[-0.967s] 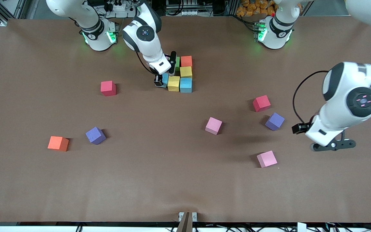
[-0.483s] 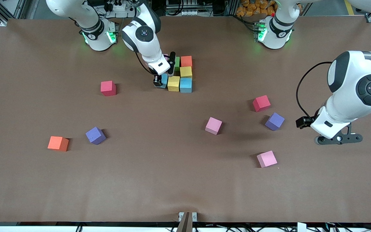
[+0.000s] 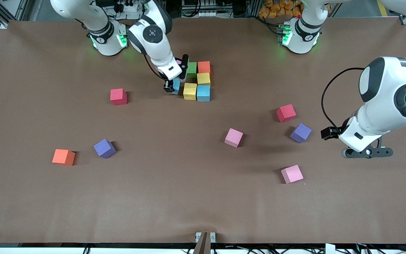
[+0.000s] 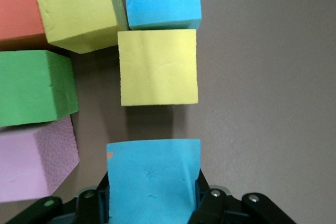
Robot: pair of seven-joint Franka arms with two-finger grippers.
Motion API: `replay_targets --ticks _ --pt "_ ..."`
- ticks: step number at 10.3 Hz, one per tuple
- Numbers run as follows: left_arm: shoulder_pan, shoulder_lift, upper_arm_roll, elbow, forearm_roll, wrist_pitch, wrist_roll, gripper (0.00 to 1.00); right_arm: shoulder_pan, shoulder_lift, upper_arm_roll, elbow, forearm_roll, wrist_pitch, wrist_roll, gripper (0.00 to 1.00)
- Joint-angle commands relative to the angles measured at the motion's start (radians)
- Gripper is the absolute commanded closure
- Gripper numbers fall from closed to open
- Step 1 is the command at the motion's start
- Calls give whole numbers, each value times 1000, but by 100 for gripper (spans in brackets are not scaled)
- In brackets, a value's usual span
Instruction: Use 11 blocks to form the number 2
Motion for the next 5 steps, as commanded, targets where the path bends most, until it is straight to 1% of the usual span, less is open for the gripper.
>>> replay_targets --ticks 1,2,4,5 --pt "-14 1 10 -8 -18 1 11 0 -8 -87 -13 -67 0 12 -8 68" --pt "-6 4 10 -8 -12 2 12 0 -10 -89 -13 -70 0 34 -10 68" --pt "-3 4 10 -8 -10 2 23 0 -13 -54 -11 -72 0 132 -13 68" --pt "-2 4 10 -8 -10 2 23 0 -13 -49 -11 -72 0 147 -16 68"
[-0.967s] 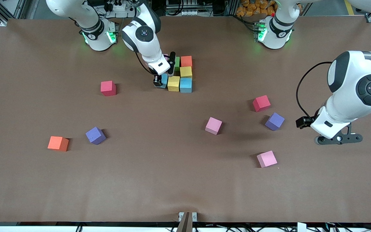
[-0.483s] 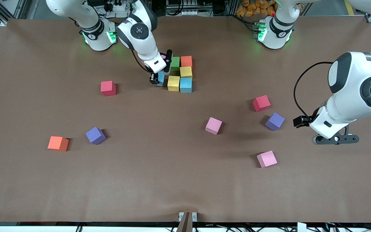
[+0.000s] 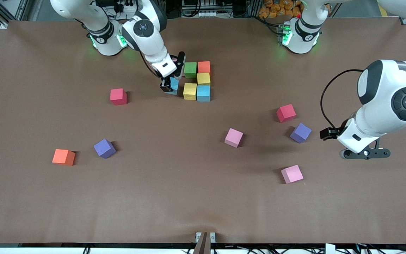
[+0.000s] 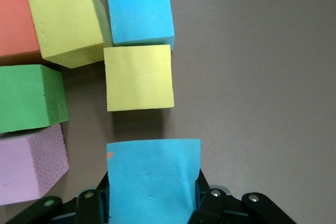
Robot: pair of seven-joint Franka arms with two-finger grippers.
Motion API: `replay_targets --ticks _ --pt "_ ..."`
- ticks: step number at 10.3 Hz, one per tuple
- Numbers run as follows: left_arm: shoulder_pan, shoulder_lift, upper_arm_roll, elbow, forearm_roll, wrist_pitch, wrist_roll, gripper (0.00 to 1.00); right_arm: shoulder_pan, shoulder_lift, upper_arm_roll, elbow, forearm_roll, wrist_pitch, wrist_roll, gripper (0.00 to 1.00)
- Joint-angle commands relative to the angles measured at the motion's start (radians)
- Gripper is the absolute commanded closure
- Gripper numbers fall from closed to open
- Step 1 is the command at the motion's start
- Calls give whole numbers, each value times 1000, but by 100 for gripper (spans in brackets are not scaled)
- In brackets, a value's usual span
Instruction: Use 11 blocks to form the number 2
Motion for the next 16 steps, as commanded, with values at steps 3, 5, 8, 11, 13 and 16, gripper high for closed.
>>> replay_targets --ticks 3,5,8,11,13,16 --pt "1 -6 6 -5 -9 2 26 0 -24 24 4 -22 -2 40 -46 68" --pt "1 -6 7 -5 -9 2 26 0 -24 36 6 -22 -2 42 -48 68" --pt "1 -4 7 -5 -9 2 26 0 -21 78 7 -14 -2 66 -48 68" --pt "2 -3 7 -5 -4 2 26 0 -9 108 9 -8 0 97 -48 68" --pt "2 -3 7 -5 -4 4 26 0 5 124 9 -5 0 126 -47 68" --pt "2 -3 9 -5 -4 4 26 0 13 136 11 4 1 149 -47 68"
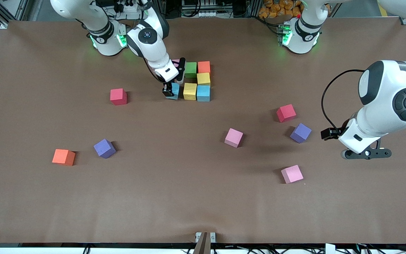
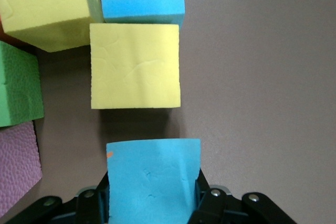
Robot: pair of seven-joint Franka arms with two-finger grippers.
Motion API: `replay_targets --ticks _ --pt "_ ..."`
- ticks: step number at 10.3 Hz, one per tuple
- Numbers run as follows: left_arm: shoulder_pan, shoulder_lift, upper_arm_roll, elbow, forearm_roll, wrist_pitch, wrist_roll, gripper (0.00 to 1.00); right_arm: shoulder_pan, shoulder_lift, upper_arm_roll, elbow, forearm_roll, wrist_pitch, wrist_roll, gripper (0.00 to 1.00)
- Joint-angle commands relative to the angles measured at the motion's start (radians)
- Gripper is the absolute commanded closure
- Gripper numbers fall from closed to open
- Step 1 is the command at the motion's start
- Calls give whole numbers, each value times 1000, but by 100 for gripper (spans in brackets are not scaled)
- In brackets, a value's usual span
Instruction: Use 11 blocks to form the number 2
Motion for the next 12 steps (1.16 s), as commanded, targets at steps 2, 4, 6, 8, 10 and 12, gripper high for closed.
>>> replay_targets --ticks 2,4,6,8,10,12 --pt "-1 -3 5 -2 -4 2 24 0 13 34 1 8 3 40 -13 68" --pt "-1 -3 6 -2 -4 4 24 0 21 40 3 9 3 47 -11 68" --pt "-1 -1 9 -2 -4 8 24 0 30 44 5 12 4 47 -11 68" --pt "-1 0 9 -2 -4 8 24 0 39 44 5 12 6 47 -10 68" --pt "-1 2 9 -2 -4 8 24 0 44 43 5 12 6 48 -3 68" --pt "-1 2 9 -2 -4 8 24 0 44 44 5 15 6 47 -3 68"
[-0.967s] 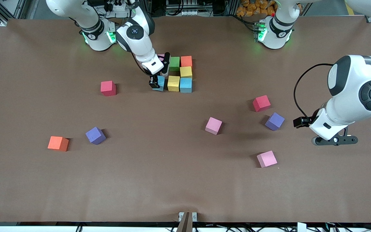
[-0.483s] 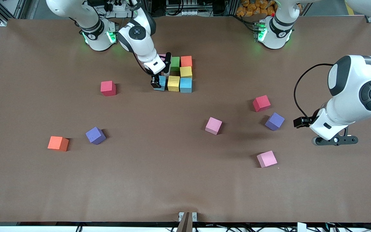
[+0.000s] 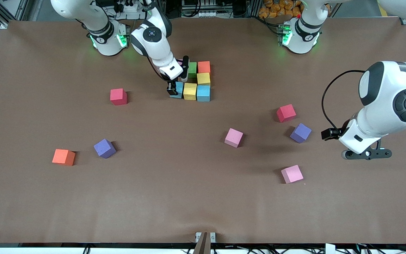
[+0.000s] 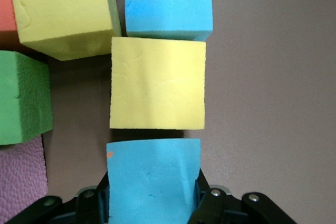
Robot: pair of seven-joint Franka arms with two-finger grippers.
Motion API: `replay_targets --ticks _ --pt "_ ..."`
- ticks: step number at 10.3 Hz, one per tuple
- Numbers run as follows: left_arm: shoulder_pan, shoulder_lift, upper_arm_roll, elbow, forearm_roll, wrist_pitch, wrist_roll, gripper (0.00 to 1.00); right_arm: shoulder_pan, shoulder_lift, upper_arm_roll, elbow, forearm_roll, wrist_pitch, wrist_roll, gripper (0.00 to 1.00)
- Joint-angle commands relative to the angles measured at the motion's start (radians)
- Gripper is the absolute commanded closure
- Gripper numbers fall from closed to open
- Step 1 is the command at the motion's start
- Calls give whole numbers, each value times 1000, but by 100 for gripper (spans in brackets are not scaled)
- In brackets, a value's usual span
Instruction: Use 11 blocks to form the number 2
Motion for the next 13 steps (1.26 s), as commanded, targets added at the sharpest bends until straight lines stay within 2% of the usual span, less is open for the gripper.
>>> replay_targets --ticks 1,13 --pt "-1 0 6 -2 -4 7 24 0 12 9 -5 9 6 12 -3 68" --pt "0 5 9 3 -3 11 24 0 10 15 -5 8 8 33 1 67"
